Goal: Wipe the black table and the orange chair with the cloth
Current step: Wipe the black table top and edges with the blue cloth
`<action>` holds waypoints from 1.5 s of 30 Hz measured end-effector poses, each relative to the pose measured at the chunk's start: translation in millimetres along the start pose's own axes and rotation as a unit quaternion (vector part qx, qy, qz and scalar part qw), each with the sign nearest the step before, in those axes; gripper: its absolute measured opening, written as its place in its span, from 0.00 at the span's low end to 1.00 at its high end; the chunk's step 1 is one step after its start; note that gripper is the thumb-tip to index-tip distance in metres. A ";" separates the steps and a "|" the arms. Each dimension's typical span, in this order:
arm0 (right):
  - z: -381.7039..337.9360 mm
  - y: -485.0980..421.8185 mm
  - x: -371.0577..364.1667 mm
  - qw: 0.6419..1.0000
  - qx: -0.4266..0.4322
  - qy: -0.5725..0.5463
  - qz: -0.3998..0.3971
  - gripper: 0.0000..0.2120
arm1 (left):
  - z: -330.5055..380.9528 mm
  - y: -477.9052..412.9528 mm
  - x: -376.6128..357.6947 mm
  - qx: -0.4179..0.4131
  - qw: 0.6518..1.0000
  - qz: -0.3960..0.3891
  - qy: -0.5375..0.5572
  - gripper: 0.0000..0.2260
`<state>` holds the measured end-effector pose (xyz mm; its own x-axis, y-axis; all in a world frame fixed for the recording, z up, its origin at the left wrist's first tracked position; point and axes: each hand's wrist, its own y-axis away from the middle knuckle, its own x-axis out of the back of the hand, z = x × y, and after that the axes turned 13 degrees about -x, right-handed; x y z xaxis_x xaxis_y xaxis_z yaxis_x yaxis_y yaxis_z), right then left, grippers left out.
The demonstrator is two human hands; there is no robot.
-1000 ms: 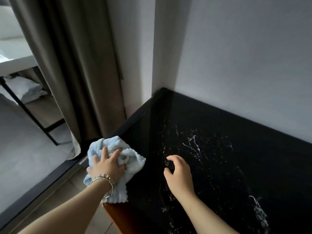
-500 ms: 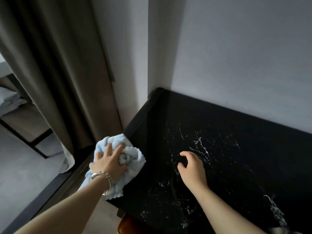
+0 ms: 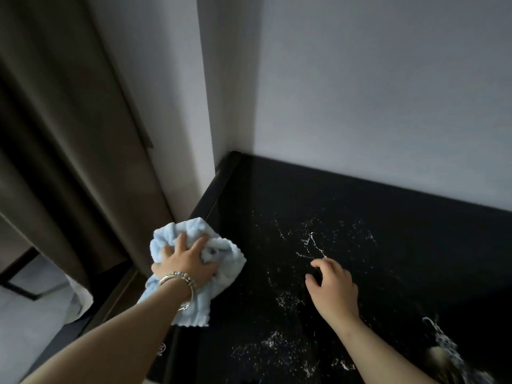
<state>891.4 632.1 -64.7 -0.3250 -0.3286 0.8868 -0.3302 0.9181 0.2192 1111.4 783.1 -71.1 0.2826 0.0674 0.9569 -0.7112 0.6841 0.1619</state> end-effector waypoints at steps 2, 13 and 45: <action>0.3 -1.0 0.3 1.000 0.000 -0.011 0.004 0.16 | 36.1 3.1 -14.0 -0.059 0.998 0.001 0.004 0.25; 3.9 -29.8 8.8 0.998 -0.013 0.054 0.003 0.18 | 15.3 -32.1 -9.9 -0.086 0.994 0.027 0.061 0.30; -18.2 -137.2 13.5 0.992 0.065 -0.035 0.106 0.09 | 39.9 -178.4 12.0 -0.063 0.997 0.005 0.054 0.34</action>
<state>948.5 505.7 -75.4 -0.4577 -0.1507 0.8763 -0.3584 0.9332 -0.0268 1216.0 632.9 -78.9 0.3493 0.1477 0.9253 -0.6301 0.7679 0.1153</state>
